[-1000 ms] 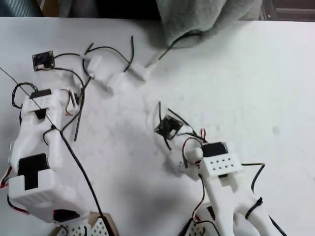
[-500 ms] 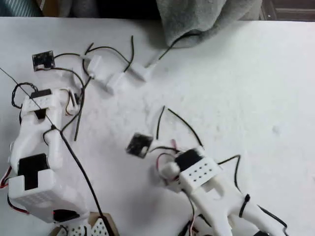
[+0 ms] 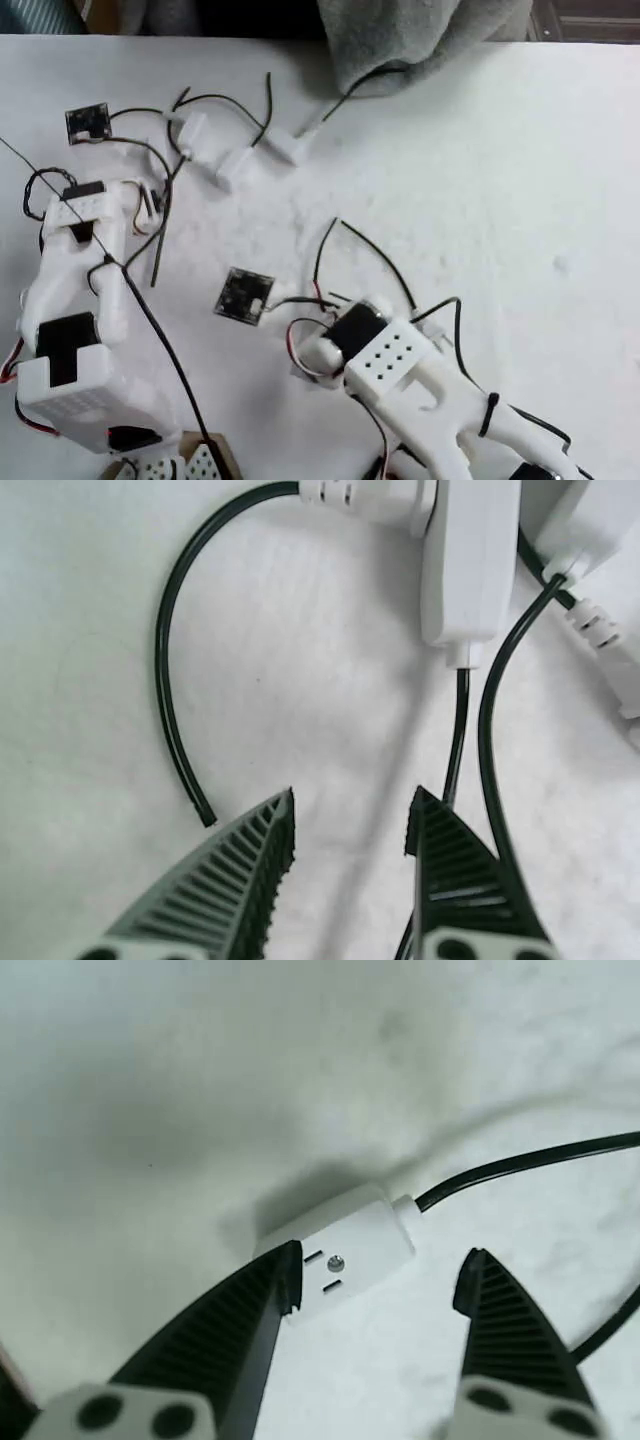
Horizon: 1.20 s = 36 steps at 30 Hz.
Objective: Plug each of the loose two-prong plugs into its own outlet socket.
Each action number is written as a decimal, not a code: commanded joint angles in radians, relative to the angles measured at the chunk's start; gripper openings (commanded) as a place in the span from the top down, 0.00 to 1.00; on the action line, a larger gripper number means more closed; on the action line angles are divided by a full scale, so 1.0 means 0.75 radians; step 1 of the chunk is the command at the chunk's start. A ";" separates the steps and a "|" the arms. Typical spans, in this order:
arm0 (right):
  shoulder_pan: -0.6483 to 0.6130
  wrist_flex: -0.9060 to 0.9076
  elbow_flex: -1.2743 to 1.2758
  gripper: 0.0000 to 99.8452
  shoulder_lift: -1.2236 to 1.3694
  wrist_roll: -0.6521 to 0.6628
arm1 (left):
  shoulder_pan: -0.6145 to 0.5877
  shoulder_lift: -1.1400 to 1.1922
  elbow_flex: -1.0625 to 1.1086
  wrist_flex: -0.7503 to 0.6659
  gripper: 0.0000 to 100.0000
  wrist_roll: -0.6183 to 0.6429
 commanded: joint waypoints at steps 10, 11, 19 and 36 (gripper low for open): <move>0.263 -0.244 0.286 0.75 -0.011 0.115 | 0.017 -0.038 -0.006 -0.025 0.81 -0.010; 0.324 -0.228 0.286 0.75 -0.013 0.174 | 0.017 -0.038 -0.006 -0.025 0.81 -0.010; 0.795 -0.191 0.293 0.75 -0.013 0.473 | 0.019 -0.038 -0.006 -0.025 0.81 -0.010; 0.920 -0.126 0.340 0.75 -0.011 0.759 | 0.019 -0.038 -0.006 -0.025 0.81 -0.010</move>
